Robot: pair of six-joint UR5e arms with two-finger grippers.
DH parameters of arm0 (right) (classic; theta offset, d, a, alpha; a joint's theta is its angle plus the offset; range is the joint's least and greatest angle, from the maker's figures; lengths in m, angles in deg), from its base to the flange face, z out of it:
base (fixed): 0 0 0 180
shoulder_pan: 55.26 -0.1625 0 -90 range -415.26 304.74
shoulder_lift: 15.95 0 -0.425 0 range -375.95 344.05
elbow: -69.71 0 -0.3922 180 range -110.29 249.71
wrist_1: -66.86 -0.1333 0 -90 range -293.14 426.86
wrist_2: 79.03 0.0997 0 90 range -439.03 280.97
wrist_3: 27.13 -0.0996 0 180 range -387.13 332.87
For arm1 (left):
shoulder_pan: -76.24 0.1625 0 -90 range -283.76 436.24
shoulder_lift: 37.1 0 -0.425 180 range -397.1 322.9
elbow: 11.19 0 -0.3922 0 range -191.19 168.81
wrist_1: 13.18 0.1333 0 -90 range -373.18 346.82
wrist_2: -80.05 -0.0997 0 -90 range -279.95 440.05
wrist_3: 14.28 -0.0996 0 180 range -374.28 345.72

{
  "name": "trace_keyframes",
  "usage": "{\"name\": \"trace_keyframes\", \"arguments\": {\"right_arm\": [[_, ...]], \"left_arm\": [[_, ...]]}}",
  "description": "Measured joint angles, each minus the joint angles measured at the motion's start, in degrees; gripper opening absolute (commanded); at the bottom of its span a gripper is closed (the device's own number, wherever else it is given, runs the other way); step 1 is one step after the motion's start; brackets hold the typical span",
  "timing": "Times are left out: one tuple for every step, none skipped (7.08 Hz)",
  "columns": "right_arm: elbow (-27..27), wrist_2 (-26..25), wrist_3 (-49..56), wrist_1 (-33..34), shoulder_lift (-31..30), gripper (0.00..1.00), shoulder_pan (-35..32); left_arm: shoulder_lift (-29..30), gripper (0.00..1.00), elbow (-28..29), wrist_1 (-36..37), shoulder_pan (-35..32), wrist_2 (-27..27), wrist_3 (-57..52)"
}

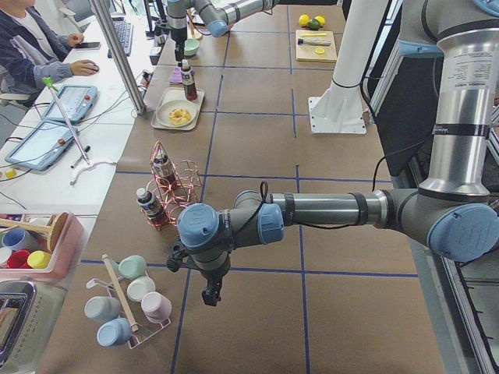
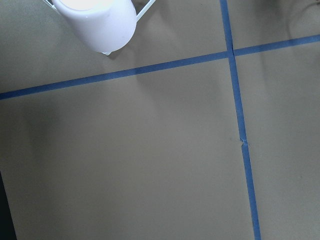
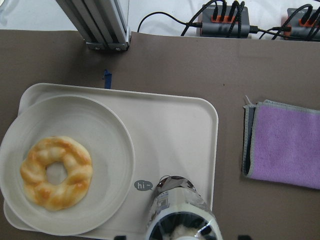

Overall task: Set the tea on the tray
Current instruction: 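Open the right gripper and withdraw the right arm from the tray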

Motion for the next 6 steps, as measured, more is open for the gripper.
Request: {"name": "trace_keyframes", "arguments": {"right_arm": [[1.19, 1.03, 0.18, 1.29, -0.01, 1.00, -0.54], [3.12, 3.27, 1.21, 3.59, -0.96, 1.00, -2.00], [6.64, 5.78, 4.50, 6.86, -3.66, 1.00, -4.27], [11.56, 7.37, 10.08, 11.44, -7.26, 1.00, -6.74], [17.72, 8.05, 17.09, 16.71, -11.88, 1.00, -9.19], [24.60, 8.30, 24.70, 20.56, -18.41, 1.00, -11.66]], "left_arm": [[0.00, 1.00, 0.01, 0.01, 0.00, 0.00, 0.01], [0.00, 1.00, 0.01, 0.01, 0.00, -0.02, 0.01], [0.00, 1.00, 0.04, 0.01, 0.00, -0.06, 0.04], [0.00, 1.00, 0.05, 0.01, 0.00, -0.08, 0.05], [0.00, 1.00, 0.05, 0.01, 0.00, -0.08, 0.01], [-0.05, 1.00, 0.24, 0.01, 0.00, -0.11, -0.06]]}}
